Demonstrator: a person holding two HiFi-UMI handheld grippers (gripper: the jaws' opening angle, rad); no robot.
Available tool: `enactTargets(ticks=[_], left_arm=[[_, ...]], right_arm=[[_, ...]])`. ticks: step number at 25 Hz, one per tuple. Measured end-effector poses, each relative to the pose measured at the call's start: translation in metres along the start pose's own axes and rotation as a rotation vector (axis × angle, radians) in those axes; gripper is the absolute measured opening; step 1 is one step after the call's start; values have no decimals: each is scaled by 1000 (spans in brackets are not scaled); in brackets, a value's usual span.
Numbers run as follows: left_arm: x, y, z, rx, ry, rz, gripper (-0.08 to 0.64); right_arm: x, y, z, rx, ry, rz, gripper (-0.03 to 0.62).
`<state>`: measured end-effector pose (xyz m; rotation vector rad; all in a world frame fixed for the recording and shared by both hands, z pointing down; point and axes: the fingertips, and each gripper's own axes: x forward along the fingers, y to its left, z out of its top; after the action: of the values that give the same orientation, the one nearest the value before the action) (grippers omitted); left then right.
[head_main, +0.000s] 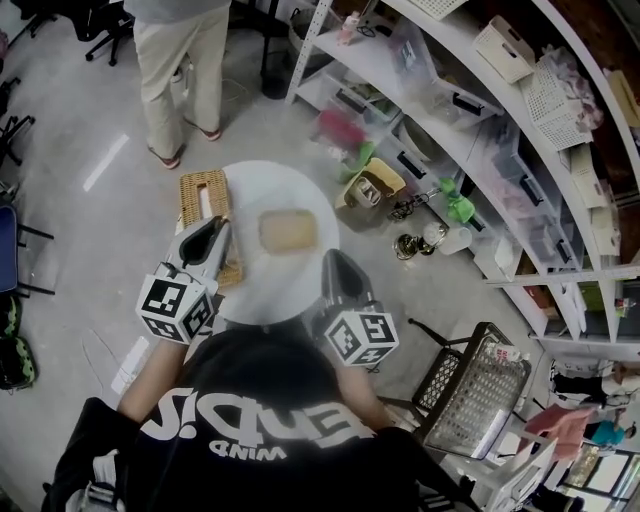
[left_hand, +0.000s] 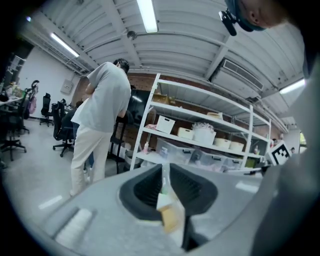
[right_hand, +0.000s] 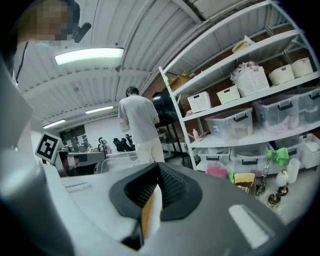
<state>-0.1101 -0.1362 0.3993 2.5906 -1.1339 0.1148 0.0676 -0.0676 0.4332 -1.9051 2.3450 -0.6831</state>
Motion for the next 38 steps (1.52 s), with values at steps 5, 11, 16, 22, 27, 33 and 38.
enactTargets(ticks=[5,11,16,22,27,33,38], left_arm=[[-20,-14,-12,13,-32,7,49],[-28,-22,-11,34,-82,51,49],[-26,-39,-24,61,-117,74,49],[-17,-55,-34,62,-132,95,49],[-11,-58,-36,62,-141,119,48],[-8,-52,-39,33,-143,148,48],[-4,-52,-37,13,-134,154,48]], right_arm=[[-24,-5,0,-34,-21,-10,0],[-40,-20,12,-58,-71,8,0],[-51,-33,12,-76,-119,42,0],[-58,-50,10,-82,-126,46,0],[-57,-63,4,-61,-114,35,0],[-54,-65,-2,-69,-94,49,0],[-55,-67,-4,-74,-70,48,0]])
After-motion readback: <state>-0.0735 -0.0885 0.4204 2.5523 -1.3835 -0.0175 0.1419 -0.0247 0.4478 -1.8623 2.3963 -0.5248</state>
